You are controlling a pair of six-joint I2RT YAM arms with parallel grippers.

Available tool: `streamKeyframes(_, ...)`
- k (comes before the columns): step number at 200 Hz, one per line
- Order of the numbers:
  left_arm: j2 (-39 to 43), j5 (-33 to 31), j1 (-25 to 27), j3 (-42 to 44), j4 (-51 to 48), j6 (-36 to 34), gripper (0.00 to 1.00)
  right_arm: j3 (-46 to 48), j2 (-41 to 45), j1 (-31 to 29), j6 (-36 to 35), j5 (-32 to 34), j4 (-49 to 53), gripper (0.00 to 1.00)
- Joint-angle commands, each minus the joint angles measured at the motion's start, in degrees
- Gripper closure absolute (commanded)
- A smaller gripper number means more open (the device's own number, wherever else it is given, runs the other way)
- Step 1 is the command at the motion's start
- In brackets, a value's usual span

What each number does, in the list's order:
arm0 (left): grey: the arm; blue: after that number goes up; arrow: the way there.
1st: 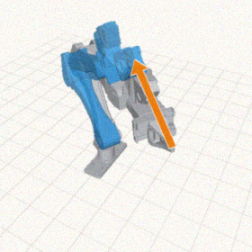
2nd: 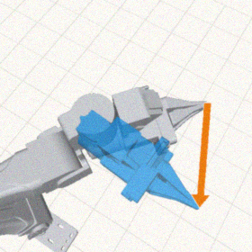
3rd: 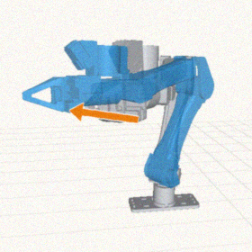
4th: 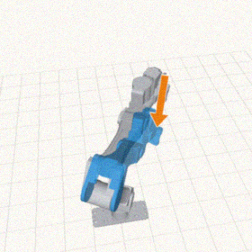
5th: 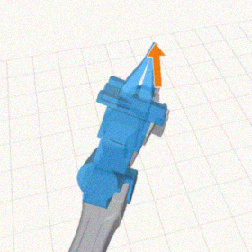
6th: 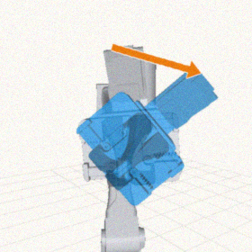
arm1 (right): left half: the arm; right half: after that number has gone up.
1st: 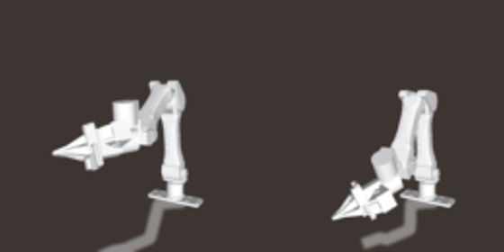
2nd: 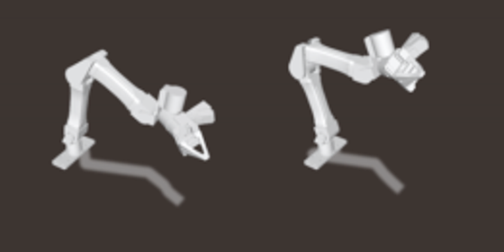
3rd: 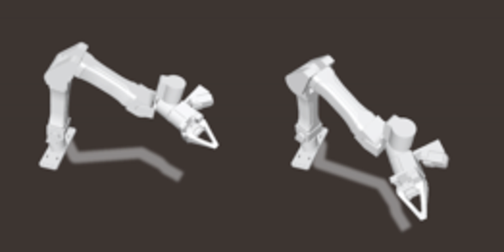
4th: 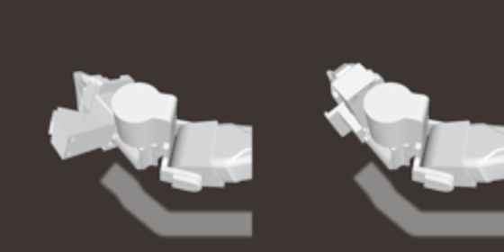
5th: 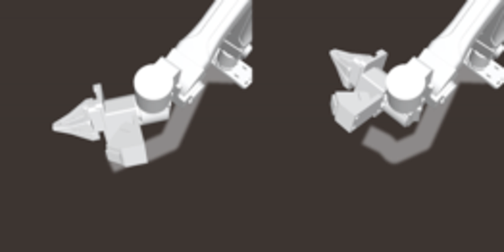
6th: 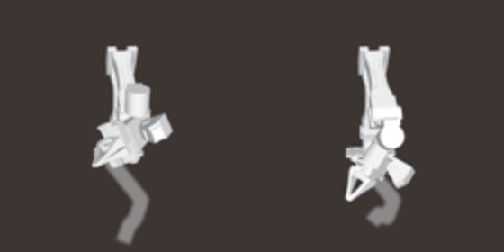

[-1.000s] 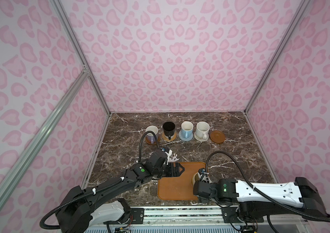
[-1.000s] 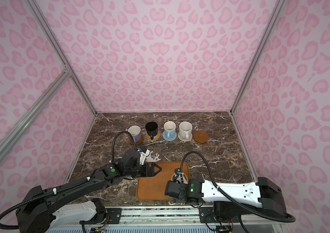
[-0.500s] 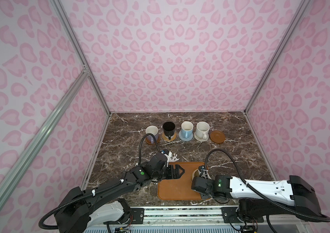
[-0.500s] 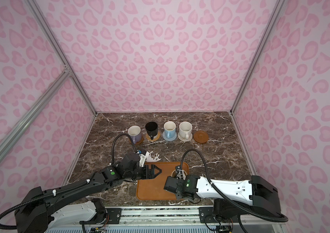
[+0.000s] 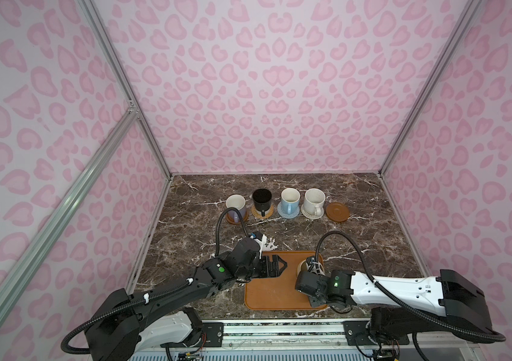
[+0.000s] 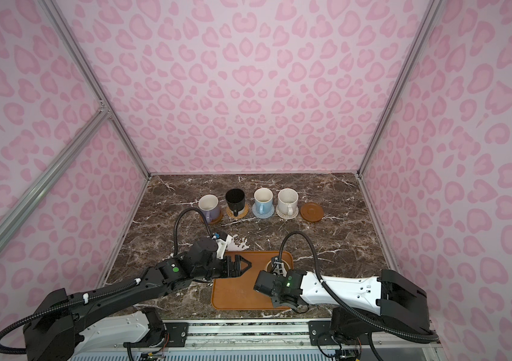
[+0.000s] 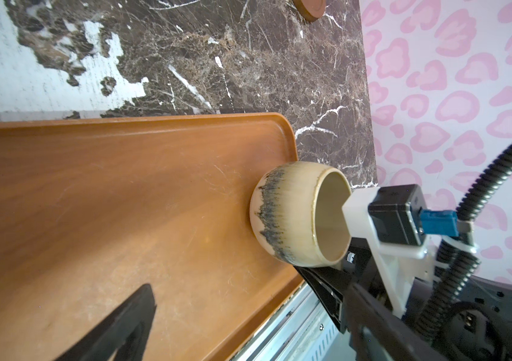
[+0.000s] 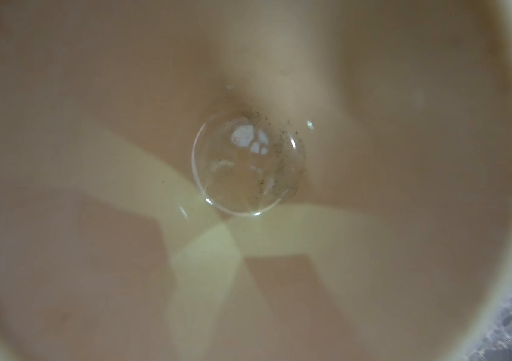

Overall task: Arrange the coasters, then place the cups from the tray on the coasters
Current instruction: 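Lower the right gripper onto the beige mug rim and grasp it, then lift the beige mug off the tray with the right gripper toward the coasters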

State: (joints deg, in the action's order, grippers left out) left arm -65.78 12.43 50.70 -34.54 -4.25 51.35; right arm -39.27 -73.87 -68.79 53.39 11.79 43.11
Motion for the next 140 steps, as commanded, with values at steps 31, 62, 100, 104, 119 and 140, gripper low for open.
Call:
streamKeyframes(31, -0.7, -0.5, 0.1, -0.5, 2.3, 0.1, 0.03, 1.2, 0.1, 0.5, -0.2, 0.6, -2.9, 0.75)
streamKeyframes(62, -1.3, -0.6, 0.1, -0.8, 2.3, -0.1, 0.03, 1.4, -0.1, 0.9, -0.7, 0.7, -3.1, 0.81)
streamKeyframes(100, -1.7, -0.5, 0.2, -0.8, 3.1, 0.4, 0.03, 1.4, 0.5, 1.3, -1.3, 1.3, -3.0, 0.97)
streamKeyframes(104, -1.7, -0.3, 0.2, -0.9, 3.2, 0.5, 0.03, 1.4, 0.6, 1.4, -1.4, 1.3, -3.0, 0.98)
streamKeyframes(119, -1.5, -0.4, 0.3, -0.9, 3.7, 0.6, 0.03, 1.4, 1.3, 1.5, -1.7, 1.7, -3.4, 1.0)
streamKeyframes(140, -1.0, -0.5, 0.4, -0.9, 4.2, 0.8, 0.03, 1.9, 2.6, 2.2, -2.6, 1.8, -4.1, 1.0)
